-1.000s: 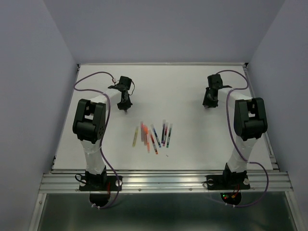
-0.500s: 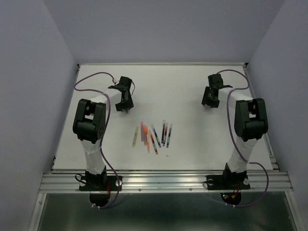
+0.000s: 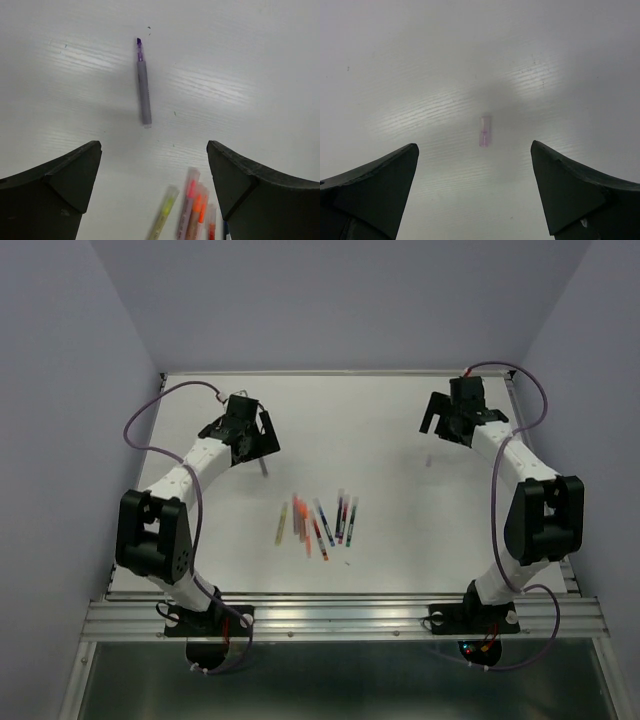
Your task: Open the pen caps
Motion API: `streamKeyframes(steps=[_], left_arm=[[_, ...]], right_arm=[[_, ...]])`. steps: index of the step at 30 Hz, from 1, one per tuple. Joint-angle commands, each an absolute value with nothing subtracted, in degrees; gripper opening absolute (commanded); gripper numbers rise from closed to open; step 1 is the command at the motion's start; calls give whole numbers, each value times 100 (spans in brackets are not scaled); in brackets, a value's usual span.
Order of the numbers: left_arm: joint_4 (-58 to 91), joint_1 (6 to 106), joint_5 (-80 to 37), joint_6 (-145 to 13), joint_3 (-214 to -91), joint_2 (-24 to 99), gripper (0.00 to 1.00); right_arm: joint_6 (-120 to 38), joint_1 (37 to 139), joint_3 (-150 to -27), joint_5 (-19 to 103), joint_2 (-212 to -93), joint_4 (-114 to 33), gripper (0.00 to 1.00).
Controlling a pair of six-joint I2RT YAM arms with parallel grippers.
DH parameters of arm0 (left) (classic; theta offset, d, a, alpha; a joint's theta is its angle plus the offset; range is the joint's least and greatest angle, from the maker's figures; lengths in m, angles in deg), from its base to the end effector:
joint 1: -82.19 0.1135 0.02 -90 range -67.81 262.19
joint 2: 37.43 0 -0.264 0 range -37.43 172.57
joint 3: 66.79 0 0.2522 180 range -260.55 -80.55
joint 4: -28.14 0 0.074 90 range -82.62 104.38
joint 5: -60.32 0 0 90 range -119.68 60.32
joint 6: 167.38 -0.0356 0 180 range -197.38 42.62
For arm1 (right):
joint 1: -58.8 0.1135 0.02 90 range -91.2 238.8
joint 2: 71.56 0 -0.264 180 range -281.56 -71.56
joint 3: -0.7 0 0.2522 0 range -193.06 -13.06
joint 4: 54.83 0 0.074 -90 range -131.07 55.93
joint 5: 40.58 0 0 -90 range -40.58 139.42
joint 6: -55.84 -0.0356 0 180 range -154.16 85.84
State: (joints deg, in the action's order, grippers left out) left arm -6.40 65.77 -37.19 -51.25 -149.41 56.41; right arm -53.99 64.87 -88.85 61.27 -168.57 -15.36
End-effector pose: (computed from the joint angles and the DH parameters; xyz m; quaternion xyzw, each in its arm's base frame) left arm 0.3479 -0.0977 0.2495 -0.1028 0.9190 -0.0798 0.3721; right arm 0.3753 0.0326 0.2633 0.1485 0.9140 -0.0118 0.3773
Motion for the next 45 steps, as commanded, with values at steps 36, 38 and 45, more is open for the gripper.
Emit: streamKeyframes(steps=[36,38,45], left_arm=[[-935,5117,-3575,-4459,-12625,4676,86],[-935,5108,-3575,-4477,-12660,4755,82],[-1190,4950,-3794,-4503,-12862,5080,73]], right_arm=[[-5323,6478,-8601,5820,-16586,-1787,100],[-5323,6478,-8601,5812,-16604,-1787,100],[-5323,6478,-8592,5943,-16586,-1795,100]])
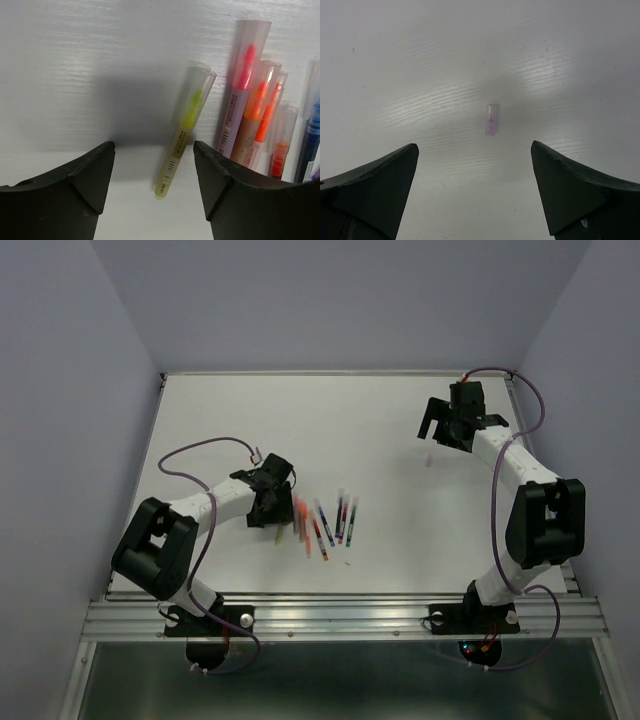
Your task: Open the pen caps
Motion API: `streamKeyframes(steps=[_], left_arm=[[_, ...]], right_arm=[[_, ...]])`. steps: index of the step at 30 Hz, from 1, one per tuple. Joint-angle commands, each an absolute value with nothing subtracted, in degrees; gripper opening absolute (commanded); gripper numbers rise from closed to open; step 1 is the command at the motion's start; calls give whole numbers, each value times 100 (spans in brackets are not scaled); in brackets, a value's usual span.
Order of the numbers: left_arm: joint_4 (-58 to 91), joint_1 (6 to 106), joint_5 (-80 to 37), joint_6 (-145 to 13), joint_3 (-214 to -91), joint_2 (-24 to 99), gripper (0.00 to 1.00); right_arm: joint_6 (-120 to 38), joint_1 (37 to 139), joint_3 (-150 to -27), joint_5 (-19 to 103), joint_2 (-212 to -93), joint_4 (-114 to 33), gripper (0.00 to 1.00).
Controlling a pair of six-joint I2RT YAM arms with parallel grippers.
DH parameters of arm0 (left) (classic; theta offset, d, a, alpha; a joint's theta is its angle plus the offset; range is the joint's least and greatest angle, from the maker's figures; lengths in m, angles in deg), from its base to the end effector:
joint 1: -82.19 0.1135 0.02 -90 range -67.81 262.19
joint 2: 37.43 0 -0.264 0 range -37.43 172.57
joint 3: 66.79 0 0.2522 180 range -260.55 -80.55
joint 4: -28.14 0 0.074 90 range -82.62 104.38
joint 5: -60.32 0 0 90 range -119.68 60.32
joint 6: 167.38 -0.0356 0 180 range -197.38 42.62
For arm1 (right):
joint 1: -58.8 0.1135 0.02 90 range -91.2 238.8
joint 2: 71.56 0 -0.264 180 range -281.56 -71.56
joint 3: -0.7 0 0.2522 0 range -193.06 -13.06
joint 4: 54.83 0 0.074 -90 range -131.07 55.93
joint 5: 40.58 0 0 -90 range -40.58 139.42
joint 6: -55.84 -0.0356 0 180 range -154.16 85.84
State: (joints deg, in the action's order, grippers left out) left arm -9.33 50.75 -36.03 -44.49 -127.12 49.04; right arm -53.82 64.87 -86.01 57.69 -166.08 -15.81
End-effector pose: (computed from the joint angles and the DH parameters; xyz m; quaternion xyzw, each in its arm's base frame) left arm 0.2399 -0.1420 0.1679 -0.0249 0.9719 -0.0757 0.2216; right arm 0.3639 0.0335 0.2627 0.1361 0.9178 0.0163 0.3726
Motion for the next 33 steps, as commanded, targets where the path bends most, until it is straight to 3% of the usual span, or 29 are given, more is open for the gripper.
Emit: streamKeyframes(steps=[1,13,16,19,22,23,27,33], left_arm=[[-1225,4906,-3821,-4503,-12889,5098,72],[-1586,4546,-4182,-4398,-12942,5661,58],[-1489,4511,-4120,-4398,-12898,5740,52],[-1471,4502,-4155,-4380,-12898,5819,39],[-1585,4493,-4330,-4301,-12924,5872,19],[-1621,4484,-4374,-4284,-12933,5863,19],[-1717,4484,-4514,-4275,-12977,5732,0],[-2226,4484,-5261,-4187,-13433,5197,0]], right_arm=[[-5323,6478,-8592,5952,-16586,-1787,100],[-5323,6478,-8575,6014,-16578,-1796,100],[-5323,6478,-8566,6049,-16551,-1795,100],[-5314,6478,-8575,6084,-16534,-1787,100],[-5297,6478,-8548,6102,-16490,-1787,100],[-5297,6478,-8540,6102,-16481,-1787,100],[-5244,6478,-8531,6075,-16428,-1787,100],[-4938,6478,-8444,5061,-16244,-1988,100]])
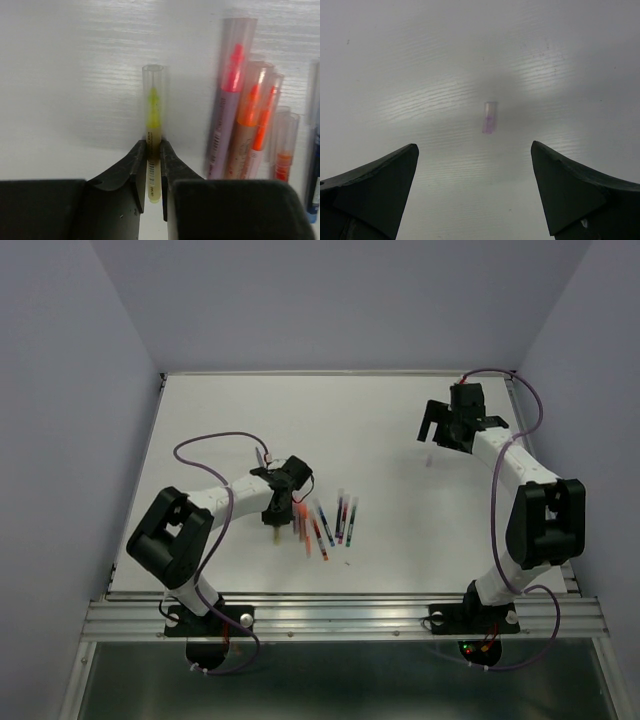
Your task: Open the pen caps
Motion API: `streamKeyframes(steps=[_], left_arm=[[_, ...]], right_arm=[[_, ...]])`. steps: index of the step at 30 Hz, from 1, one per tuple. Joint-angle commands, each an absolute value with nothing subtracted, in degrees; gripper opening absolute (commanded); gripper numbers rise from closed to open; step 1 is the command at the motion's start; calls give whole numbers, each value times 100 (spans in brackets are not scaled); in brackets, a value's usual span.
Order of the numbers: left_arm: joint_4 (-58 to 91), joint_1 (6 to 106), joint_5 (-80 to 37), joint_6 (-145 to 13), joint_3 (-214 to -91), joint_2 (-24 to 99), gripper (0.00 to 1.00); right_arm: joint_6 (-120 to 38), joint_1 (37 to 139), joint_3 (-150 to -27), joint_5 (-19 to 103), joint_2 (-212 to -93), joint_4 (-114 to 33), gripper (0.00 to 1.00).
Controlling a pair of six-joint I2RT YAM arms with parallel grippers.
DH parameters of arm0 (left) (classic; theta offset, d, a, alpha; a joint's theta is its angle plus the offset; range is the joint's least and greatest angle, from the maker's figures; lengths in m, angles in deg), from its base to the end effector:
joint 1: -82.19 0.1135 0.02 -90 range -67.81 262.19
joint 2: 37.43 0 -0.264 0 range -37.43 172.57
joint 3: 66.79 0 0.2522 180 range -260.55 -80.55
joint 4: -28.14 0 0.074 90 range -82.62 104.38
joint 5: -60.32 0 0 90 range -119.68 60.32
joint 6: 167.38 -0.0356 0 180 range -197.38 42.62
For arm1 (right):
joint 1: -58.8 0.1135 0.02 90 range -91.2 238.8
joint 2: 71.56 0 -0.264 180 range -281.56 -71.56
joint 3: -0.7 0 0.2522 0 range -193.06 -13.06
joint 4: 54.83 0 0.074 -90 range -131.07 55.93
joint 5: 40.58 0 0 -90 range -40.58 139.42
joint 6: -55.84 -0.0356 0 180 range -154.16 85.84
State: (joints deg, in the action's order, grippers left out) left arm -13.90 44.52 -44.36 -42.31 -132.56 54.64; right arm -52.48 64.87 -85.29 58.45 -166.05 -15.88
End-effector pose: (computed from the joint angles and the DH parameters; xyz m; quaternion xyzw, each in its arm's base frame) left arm 0.2395 -0.1735 0.1648 -0.0019 0.9744 -0.0095 0.2245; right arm 0.3625 0.0329 0.2590 0.1275 0.9206 0.0047 0.3691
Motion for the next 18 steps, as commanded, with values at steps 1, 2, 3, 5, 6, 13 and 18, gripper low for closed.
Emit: streamKeyframes(steps=[1,2,3,5,6,13,18], left_arm=[[-2236,4484,-5323,-4204,-13538,5073,0],[-2184,4484,-5324,-4318,-13722,4907,0],[-1914,4484,-5263,-4449,-13785,4740,0],[-1404,4484,-4737,-4983,-13830,4125,0],[-705,4475,-4500,-5152,-13777,3914,0],[1674,4475,-1994,-5909,-13442,2848,0],[2332,4458,-1205,-6024,-13478,3059,0]], right_arm=[[-4901,6478,-8399,4743,-16183,-2076,100],[-4858,6478,-8338,4400,-16095,-2190,100],[-4805,6478,-8259,4057,-15903,-2322,100],[-4717,6478,-7996,2837,-15682,-2804,100],[-4717,6478,-7882,2415,-15559,-3024,100],[-5657,6618,-7116,-903,-14943,-5460,100],[-5674,7162,-7160,-947,-14828,-5820,100]])
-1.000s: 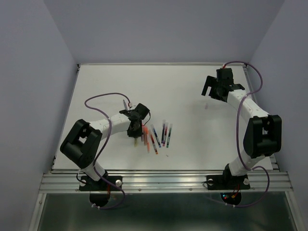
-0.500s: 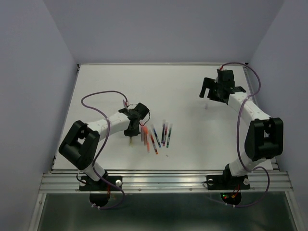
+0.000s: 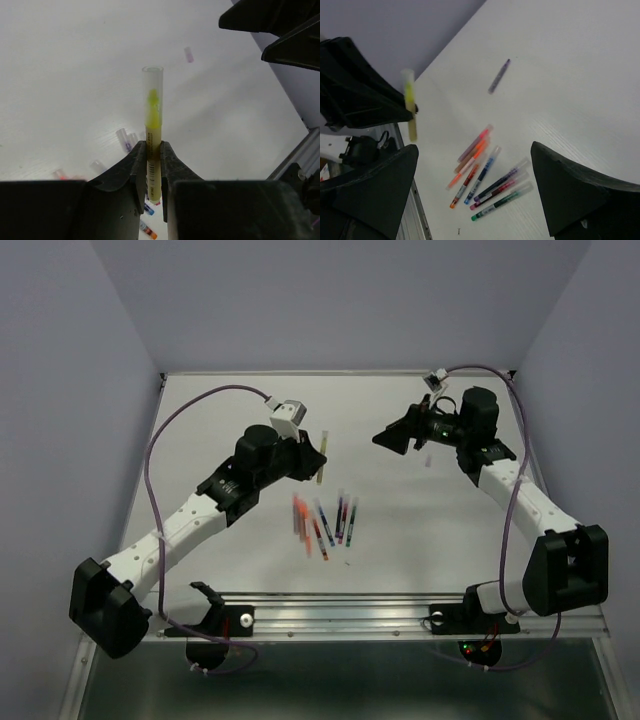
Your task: Open the pen caps
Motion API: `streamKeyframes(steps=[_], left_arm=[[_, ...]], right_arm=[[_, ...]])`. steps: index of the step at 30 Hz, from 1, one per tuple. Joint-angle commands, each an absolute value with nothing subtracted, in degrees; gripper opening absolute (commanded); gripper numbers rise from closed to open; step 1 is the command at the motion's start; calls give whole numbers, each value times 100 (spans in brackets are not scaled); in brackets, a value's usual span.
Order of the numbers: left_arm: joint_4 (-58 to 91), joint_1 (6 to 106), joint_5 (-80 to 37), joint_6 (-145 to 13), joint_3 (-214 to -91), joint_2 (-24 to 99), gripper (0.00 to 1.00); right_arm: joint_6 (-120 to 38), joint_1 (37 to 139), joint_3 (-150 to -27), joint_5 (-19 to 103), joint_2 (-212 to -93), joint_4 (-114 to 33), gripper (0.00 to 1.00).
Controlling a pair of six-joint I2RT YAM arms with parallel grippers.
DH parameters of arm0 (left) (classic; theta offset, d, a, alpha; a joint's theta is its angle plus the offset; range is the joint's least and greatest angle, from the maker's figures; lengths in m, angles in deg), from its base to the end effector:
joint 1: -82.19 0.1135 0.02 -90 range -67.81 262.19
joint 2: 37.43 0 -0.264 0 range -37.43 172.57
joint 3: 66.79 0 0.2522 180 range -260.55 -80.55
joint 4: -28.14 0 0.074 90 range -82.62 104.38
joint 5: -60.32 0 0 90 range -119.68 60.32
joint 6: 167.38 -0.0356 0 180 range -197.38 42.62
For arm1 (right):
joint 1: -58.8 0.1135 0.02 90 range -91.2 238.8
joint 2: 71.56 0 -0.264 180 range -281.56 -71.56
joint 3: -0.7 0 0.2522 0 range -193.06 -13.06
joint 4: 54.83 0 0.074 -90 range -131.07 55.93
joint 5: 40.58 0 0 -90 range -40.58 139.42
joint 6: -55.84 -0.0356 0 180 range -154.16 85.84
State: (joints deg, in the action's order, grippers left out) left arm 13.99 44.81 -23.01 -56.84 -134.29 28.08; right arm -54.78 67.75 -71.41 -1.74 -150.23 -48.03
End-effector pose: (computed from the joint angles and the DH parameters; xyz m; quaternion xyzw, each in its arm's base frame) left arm 0.2117 -0.1669 0.3395 0.1499 0.7630 -0.3433 0.5268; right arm 0.3043 0.0760 0.3213 -0.1944 0.7312 0.4703 0.4543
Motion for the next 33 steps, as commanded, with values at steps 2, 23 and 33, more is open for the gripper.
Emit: streamKeyframes(steps=[2,23,33], left_arm=[[2509,4458,-1009,-5963,-13513,3138,0],[3196,4414,-683,-5778,-13601,3560,0],[3204,4414,-701,-5690,-13698,3710,0]], right_arm=[[-5701,7479,-7230,-816,-14863,-5838,100],[-6861,8130,-7415,310,-15496,-6884,68],[-7054,8130,-7467,-95,-15707,-6920,54]])
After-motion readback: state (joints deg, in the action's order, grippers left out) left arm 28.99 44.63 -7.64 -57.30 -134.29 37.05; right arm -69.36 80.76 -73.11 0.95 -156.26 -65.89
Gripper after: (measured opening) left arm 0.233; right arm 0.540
